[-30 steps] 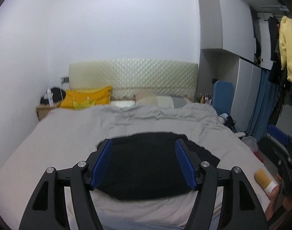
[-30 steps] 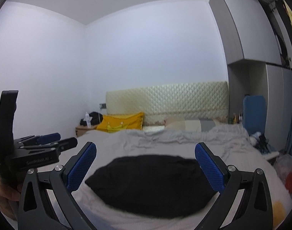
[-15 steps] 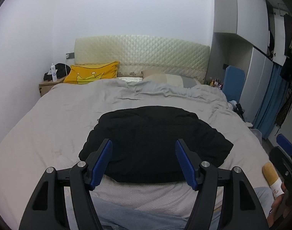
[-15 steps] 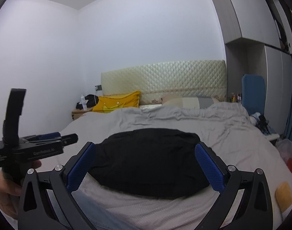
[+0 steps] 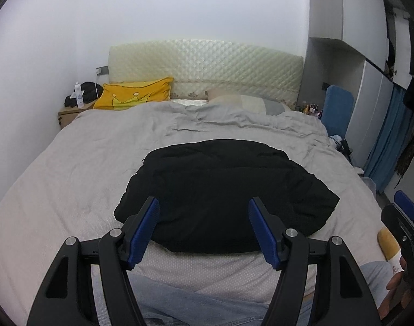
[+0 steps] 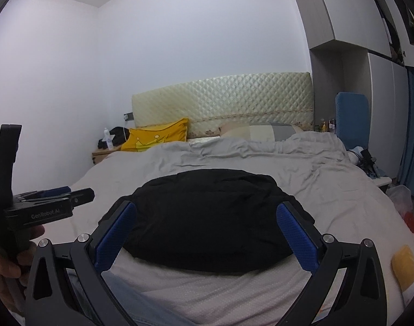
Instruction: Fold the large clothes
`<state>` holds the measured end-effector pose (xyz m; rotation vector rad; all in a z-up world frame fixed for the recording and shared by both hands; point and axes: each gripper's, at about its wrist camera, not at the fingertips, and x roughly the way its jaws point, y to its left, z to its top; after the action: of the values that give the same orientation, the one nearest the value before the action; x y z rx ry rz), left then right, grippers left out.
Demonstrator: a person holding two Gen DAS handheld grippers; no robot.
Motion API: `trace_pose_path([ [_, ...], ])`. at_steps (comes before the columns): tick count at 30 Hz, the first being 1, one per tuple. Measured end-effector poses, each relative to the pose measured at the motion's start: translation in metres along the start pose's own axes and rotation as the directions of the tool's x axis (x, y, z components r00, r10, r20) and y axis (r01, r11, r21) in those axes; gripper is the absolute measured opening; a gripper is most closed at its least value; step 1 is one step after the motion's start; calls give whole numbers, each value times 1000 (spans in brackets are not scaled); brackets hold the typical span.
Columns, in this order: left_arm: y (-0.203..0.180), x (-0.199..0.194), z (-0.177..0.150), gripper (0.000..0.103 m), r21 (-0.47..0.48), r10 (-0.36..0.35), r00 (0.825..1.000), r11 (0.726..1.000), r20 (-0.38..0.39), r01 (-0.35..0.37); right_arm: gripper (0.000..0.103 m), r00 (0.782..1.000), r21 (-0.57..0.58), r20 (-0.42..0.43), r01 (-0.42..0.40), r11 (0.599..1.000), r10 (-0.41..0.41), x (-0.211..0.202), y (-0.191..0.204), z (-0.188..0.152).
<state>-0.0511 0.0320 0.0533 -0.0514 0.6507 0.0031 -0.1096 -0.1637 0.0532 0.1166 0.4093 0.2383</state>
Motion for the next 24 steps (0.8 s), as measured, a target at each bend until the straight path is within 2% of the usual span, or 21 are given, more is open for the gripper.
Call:
trace_pose_path([
  [24, 3, -4, -1, 69, 7, 1, 1000, 1000, -12, -1, 102, 1000, -15, -6, 25, 1000, -25, 3, 4, -1],
])
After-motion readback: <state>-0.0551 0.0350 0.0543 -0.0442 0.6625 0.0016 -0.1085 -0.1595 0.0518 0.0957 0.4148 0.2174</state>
